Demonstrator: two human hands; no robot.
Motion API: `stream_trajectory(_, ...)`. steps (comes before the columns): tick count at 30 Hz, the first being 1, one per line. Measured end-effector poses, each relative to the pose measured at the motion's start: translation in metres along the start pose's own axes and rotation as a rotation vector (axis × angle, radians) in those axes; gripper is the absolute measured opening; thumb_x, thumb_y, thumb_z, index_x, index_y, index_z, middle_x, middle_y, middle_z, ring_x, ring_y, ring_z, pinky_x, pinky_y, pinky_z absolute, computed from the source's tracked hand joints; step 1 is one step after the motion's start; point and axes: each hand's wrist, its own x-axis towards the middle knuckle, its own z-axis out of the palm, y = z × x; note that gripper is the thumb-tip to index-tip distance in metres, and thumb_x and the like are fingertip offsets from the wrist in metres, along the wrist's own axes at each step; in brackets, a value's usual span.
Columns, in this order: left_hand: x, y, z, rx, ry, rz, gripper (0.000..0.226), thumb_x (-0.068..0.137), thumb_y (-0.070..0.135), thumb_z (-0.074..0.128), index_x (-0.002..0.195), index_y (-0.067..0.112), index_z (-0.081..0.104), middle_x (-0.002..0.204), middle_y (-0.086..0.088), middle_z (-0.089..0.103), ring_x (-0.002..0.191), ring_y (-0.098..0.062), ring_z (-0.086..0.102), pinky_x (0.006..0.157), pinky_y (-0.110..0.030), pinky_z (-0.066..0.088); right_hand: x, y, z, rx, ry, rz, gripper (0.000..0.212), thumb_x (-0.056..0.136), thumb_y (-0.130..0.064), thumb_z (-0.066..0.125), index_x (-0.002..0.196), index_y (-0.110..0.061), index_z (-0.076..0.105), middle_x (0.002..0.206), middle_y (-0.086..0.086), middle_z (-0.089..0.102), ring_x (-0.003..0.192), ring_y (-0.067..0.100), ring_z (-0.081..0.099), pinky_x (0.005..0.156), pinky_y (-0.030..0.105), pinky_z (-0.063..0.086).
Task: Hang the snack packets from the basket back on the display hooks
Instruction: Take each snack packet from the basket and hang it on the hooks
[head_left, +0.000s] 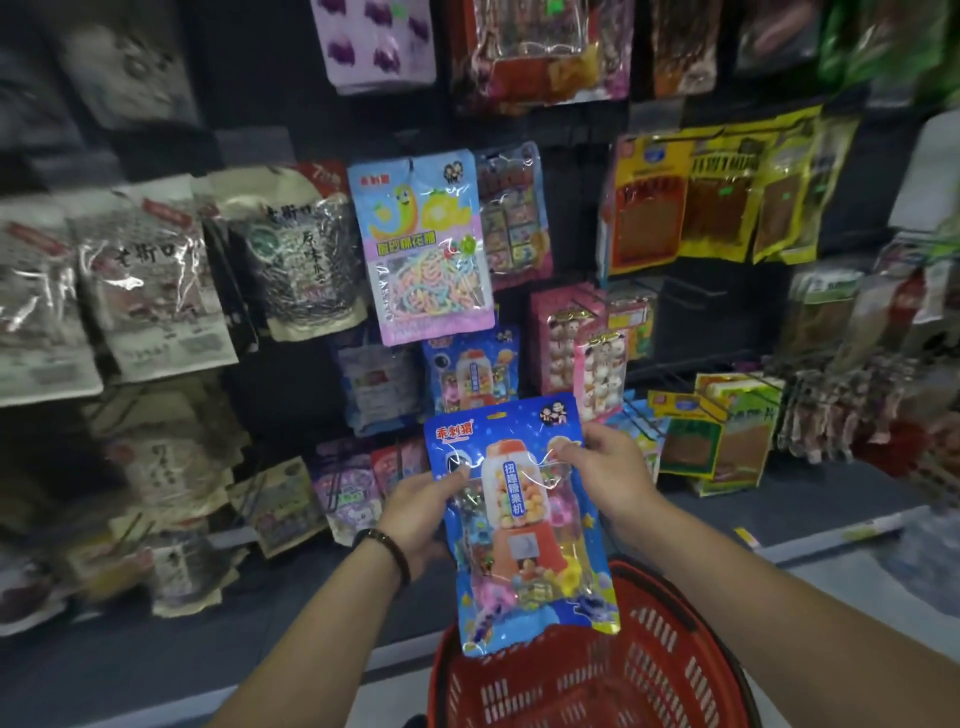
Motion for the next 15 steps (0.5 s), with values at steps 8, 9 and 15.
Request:
stream_trajectory(8, 0.064, 0.023, -0.003, 0.024, 0.039, 0.001, 0.025, 0.101, 0.031, 0.069, 0.114, 0.010, 0.074, 0.100, -0.007, 0.083, 0.092, -0.028, 0.080, 0.089, -0.048, 0.062, 0.064, -0.006, 0.015, -0.211, 0.048, 0.019, 0.039, 0.102, -0.034, 0.072, 0.084, -0.001, 0.063, 0.074, 0.017, 0.063, 0.064, 0.026, 0.057, 0.060, 0.037, 0.043)
stream_trajectory(9, 0.074, 0.024, -0.004, 0.019, 0.040, 0.000, 0.025, 0.101, 0.032, 0.069, 0.114, 0.011, 0.074, 0.101, -0.007, 0.083, 0.094, -0.029, 0.080, 0.093, -0.051, 0.061, 0.075, -0.004, 0.018, -0.217, 0.058, 0.027, 0.040, 0.102, -0.033, 0.072, 0.088, 0.004, 0.064, 0.075, 0.019, 0.063, 0.064, 0.023, 0.054, 0.059, 0.035, 0.039)
stream_trajectory(15, 0.152, 0.021, -0.007, -0.046, 0.115, 0.035, 0.030, 0.099, 0.034, 0.072, 0.120, 0.012, 0.072, 0.108, -0.010, 0.082, 0.101, -0.036, 0.079, 0.100, -0.063, 0.056, 0.148, 0.011, 0.045, -0.216, 0.076, 0.031, 0.035, 0.099, -0.033, 0.071, 0.099, 0.002, 0.071, 0.084, 0.026, 0.073, 0.064, 0.024, 0.056, 0.062, 0.035, 0.044)
